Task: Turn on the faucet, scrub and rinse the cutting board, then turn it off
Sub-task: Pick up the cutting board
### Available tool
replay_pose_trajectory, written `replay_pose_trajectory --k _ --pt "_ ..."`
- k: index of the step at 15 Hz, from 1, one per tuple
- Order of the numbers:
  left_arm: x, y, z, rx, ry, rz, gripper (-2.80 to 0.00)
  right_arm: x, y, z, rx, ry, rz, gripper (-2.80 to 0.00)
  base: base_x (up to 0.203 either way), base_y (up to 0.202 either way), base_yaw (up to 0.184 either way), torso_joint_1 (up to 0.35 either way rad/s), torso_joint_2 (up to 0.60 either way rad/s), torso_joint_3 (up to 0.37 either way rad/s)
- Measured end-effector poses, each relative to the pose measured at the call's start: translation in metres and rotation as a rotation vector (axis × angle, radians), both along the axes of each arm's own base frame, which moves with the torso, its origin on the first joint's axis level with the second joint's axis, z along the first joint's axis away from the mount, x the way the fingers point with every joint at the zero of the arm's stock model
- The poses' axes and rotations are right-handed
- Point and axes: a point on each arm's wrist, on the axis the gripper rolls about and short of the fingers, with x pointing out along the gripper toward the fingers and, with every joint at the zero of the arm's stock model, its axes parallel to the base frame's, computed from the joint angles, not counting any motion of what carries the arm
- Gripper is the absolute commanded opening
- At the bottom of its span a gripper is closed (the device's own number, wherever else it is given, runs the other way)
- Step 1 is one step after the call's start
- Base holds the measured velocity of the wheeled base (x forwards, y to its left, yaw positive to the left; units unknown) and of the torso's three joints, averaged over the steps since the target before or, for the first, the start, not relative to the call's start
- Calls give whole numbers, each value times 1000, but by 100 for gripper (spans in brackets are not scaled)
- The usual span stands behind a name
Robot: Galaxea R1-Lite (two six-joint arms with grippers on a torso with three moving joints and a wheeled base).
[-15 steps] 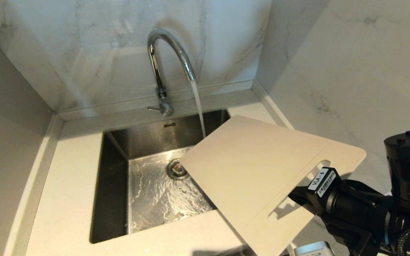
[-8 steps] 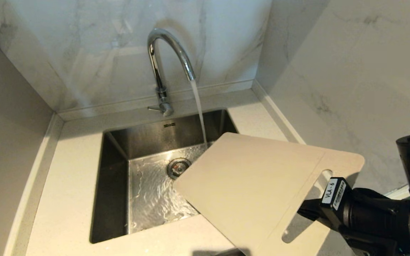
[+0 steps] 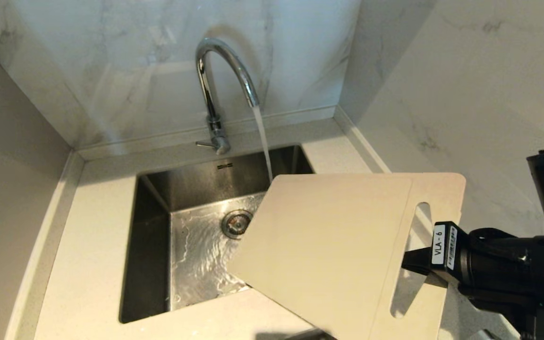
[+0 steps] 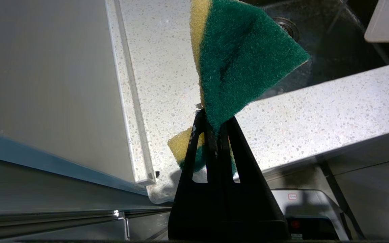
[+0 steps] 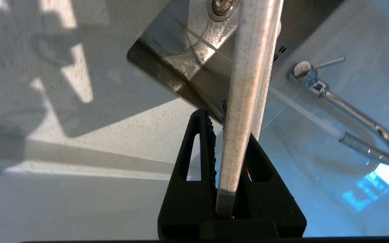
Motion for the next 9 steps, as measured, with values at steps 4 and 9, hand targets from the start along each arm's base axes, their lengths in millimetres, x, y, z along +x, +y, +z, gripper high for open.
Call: replay_pose_trajectory --k 4,9 --pt "0 0 0 0 0 0 -280 11 -10 0 -76 -35 72 -280 0 0 0 0 0 0" --pt "0 0 0 0 0 0 -280 20 -10 5 -75 -48 66 -280 0 0 0 0 0 0"
